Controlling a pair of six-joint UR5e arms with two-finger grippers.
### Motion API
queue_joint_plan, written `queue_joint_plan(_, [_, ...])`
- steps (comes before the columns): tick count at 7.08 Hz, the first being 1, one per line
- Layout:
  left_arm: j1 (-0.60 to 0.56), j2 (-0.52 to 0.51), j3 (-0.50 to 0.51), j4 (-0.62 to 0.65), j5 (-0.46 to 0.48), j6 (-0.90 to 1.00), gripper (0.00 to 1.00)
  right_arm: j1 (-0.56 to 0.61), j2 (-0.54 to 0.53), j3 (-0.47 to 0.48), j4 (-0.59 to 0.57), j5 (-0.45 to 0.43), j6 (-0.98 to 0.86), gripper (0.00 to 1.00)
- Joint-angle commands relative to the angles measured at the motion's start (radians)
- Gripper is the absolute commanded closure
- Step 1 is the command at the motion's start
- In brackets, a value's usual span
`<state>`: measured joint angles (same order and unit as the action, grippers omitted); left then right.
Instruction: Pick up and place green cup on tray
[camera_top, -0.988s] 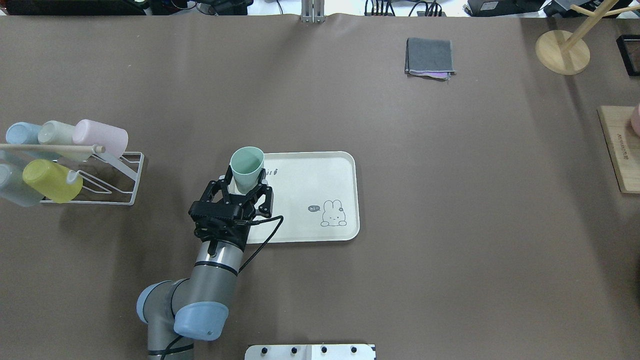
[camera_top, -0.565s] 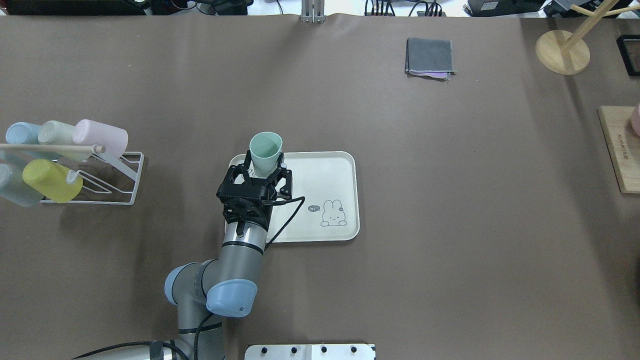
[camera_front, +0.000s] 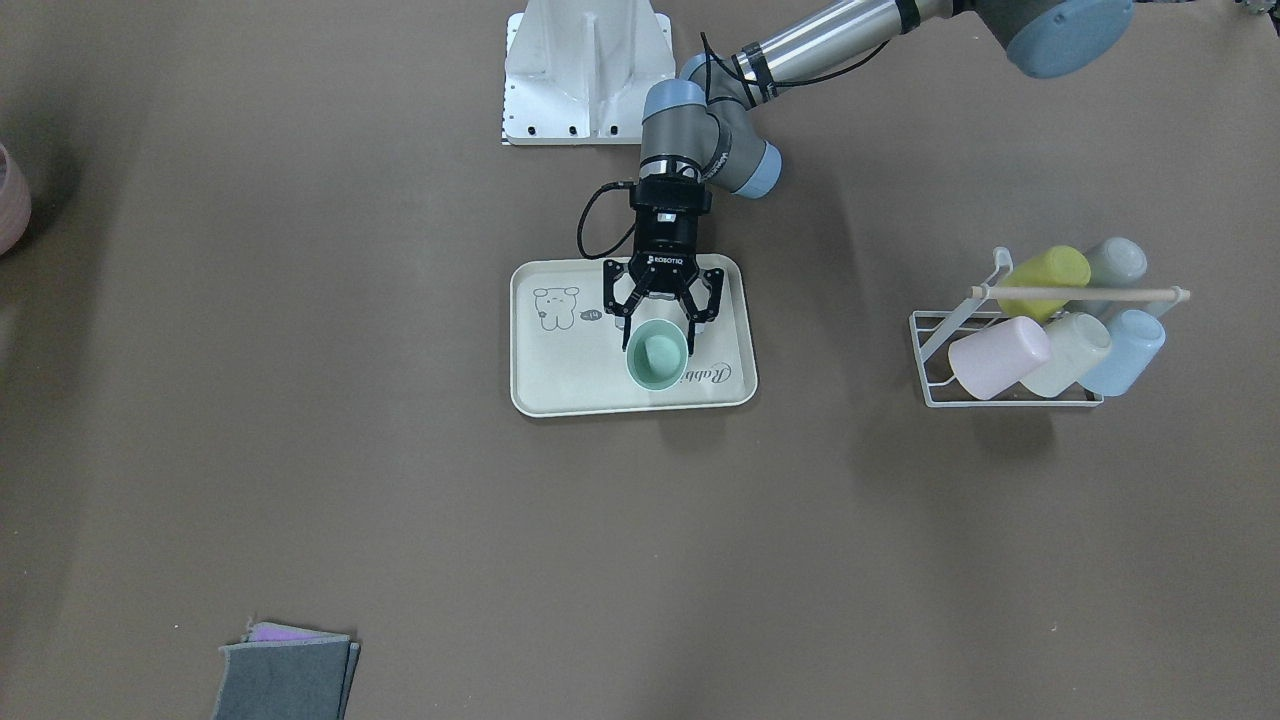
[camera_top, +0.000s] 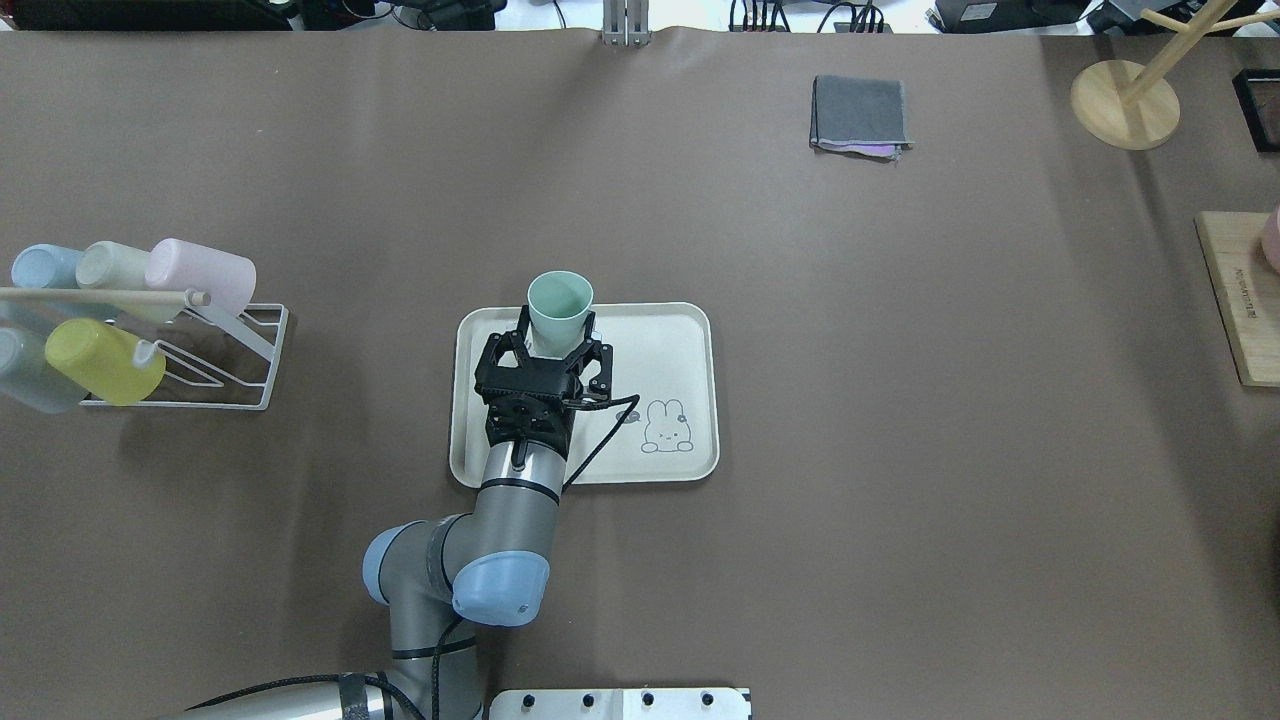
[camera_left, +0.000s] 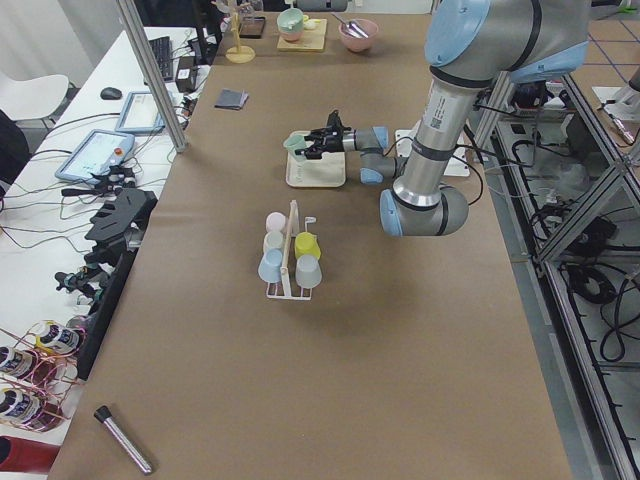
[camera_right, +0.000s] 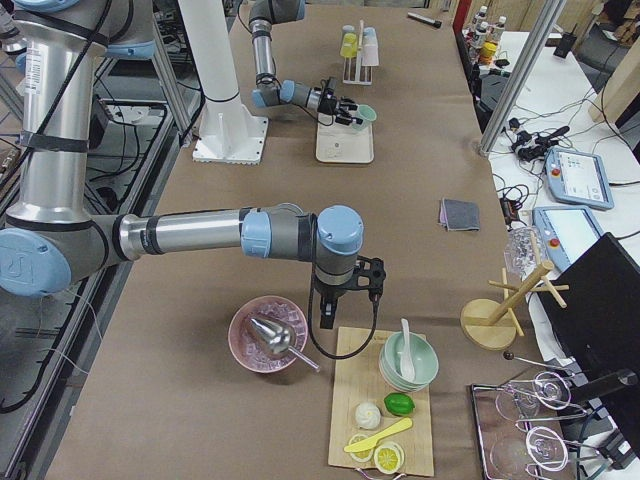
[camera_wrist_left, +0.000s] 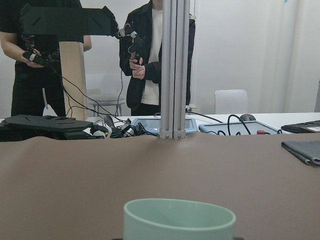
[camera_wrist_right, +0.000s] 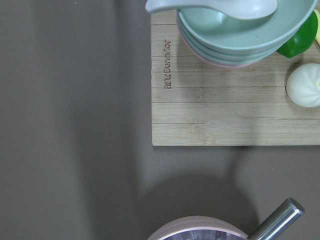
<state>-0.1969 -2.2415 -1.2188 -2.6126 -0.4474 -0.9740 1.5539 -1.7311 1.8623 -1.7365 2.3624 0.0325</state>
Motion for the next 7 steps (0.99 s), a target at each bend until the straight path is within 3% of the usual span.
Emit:
queue_joint_plan(1, [0.007, -0.007, 0.013, 0.0, -0.002, 0.001, 0.21, 0.0, 0.001, 0.0, 0.0, 0.0, 0.0, 0.0])
queue_joint_plan(7, [0.016, -0.003, 0.015, -0.001, -0.002, 0.001, 0.13, 0.0, 0.001, 0.0, 0.0, 0.009, 0.001, 0.0])
